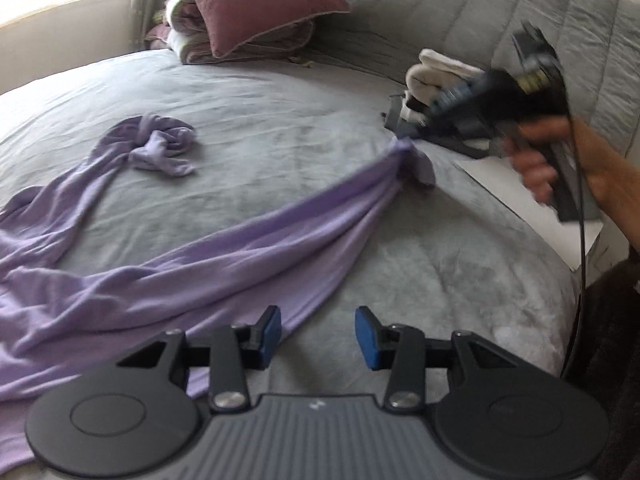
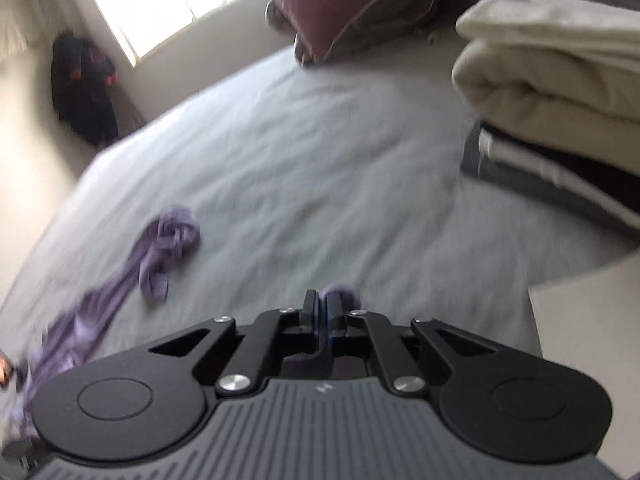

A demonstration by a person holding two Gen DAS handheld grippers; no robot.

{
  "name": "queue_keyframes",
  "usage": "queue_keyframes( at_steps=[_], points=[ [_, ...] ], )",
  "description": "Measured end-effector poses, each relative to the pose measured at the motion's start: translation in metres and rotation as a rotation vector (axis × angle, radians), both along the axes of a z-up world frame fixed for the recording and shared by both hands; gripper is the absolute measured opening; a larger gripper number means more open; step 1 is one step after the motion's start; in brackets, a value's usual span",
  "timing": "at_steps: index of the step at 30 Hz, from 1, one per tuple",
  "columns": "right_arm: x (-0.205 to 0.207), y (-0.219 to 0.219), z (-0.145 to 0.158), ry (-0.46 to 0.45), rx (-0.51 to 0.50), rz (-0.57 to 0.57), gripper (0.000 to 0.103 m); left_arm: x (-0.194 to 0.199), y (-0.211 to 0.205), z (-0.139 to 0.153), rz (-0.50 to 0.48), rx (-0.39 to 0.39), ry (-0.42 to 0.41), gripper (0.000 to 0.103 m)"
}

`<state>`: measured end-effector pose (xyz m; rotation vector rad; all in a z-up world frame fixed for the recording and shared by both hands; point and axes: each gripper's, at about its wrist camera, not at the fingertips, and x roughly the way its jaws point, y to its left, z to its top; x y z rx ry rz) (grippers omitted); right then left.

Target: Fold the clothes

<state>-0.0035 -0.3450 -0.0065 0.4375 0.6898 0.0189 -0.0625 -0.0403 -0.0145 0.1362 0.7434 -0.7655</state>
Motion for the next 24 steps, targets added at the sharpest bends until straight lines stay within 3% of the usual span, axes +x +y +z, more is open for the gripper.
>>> queue_keyframes(
  at_steps=[3,5,7,9,10,16,22,23,24],
  points=[
    [0.013,-0.004,0.000,-0.055,0.047,-0.020,0.005,0.001,-0.007,-0.003,0.004,0.013,-0.011,0.041],
    [0.017,-0.003,0.001,-0.063,0.062,-0.029,0.011,0.003,-0.009,-0.004,0.005,0.012,-0.015,0.041],
    [0.016,-0.001,0.003,-0.047,0.044,-0.009,0.019,0.003,-0.011,-0.004,0.003,0.013,-0.018,0.040],
    [0.012,0.003,0.006,-0.029,0.009,0.018,0.042,0.004,-0.013,-0.005,0.002,0.014,-0.021,0.040],
    [0.007,0.004,0.007,-0.024,-0.024,0.025,0.046,0.004,-0.014,-0.006,0.001,0.015,-0.023,0.040],
    [-0.026,0.011,0.004,-0.038,-0.141,0.108,0.046,0.006,-0.021,-0.008,0.004,0.009,-0.034,0.037],
    [-0.029,0.020,-0.014,0.049,-0.224,0.187,0.046,0.004,-0.026,-0.010,0.017,0.007,-0.047,0.036],
    [-0.026,0.020,-0.018,0.064,-0.240,0.186,0.043,0.003,-0.028,-0.010,0.016,0.007,-0.050,0.036],
    [-0.024,0.020,-0.021,0.080,-0.257,0.185,0.028,0.003,-0.028,-0.010,0.016,0.005,-0.052,0.036]
  ],
)
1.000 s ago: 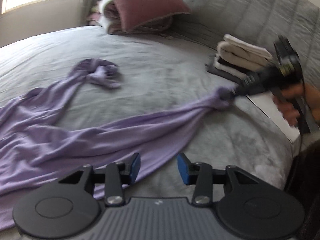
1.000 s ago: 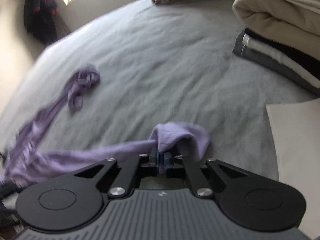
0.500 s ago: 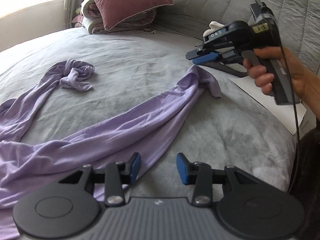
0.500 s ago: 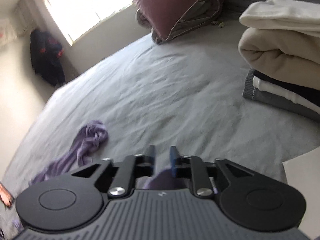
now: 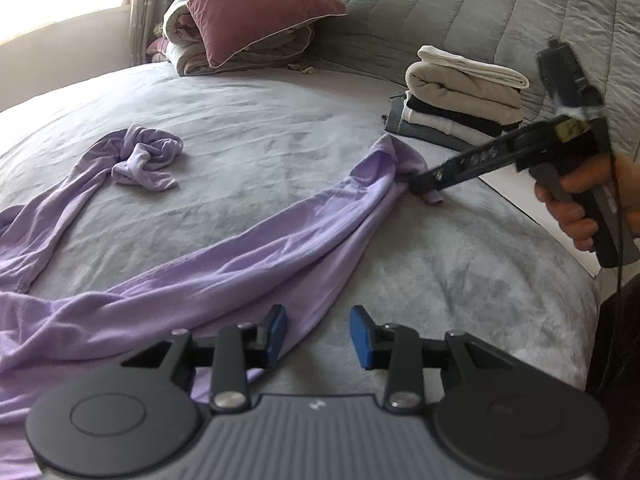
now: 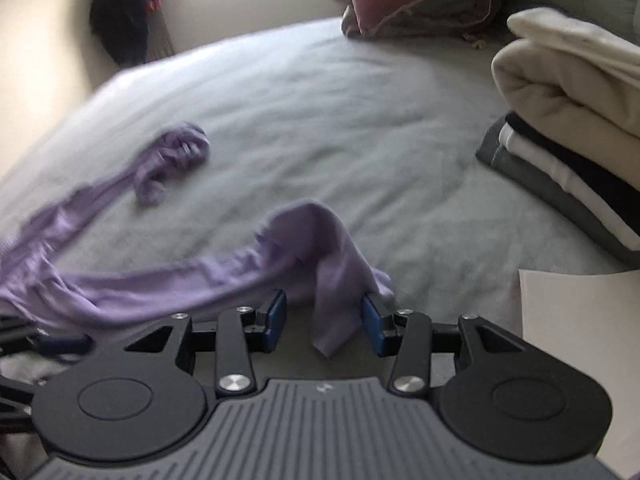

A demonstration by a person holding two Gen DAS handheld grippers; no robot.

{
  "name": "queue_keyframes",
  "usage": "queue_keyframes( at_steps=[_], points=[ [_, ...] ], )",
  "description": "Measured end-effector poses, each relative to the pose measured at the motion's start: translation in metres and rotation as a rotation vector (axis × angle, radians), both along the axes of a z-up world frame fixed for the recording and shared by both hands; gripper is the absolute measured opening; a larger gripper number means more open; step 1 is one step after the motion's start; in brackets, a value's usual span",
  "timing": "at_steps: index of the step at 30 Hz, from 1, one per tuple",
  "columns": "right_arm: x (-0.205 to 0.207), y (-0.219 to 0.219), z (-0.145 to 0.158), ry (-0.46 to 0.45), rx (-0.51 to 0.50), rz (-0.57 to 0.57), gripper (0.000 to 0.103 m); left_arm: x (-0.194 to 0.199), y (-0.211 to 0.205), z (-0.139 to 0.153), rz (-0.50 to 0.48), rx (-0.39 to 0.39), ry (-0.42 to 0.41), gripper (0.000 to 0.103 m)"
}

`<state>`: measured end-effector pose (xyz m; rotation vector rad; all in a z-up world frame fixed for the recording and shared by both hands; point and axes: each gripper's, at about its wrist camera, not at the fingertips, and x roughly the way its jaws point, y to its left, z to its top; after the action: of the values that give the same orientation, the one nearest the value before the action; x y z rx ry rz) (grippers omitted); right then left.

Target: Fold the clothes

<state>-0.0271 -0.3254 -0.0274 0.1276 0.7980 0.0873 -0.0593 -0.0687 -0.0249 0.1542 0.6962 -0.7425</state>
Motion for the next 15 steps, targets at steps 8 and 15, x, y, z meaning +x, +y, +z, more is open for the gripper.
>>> queue_keyframes(
  at_steps=[8,15],
  points=[
    [0.022,-0.039,0.011,-0.109,0.150,-0.163,0.006,0.006,-0.003,-0.001,0.011,-0.026,0.019,0.030],
    [0.034,-0.064,0.003,-0.139,0.233,-0.331,0.020,0.005,-0.009,-0.001,0.004,-0.010,-0.001,0.030]
  ],
)
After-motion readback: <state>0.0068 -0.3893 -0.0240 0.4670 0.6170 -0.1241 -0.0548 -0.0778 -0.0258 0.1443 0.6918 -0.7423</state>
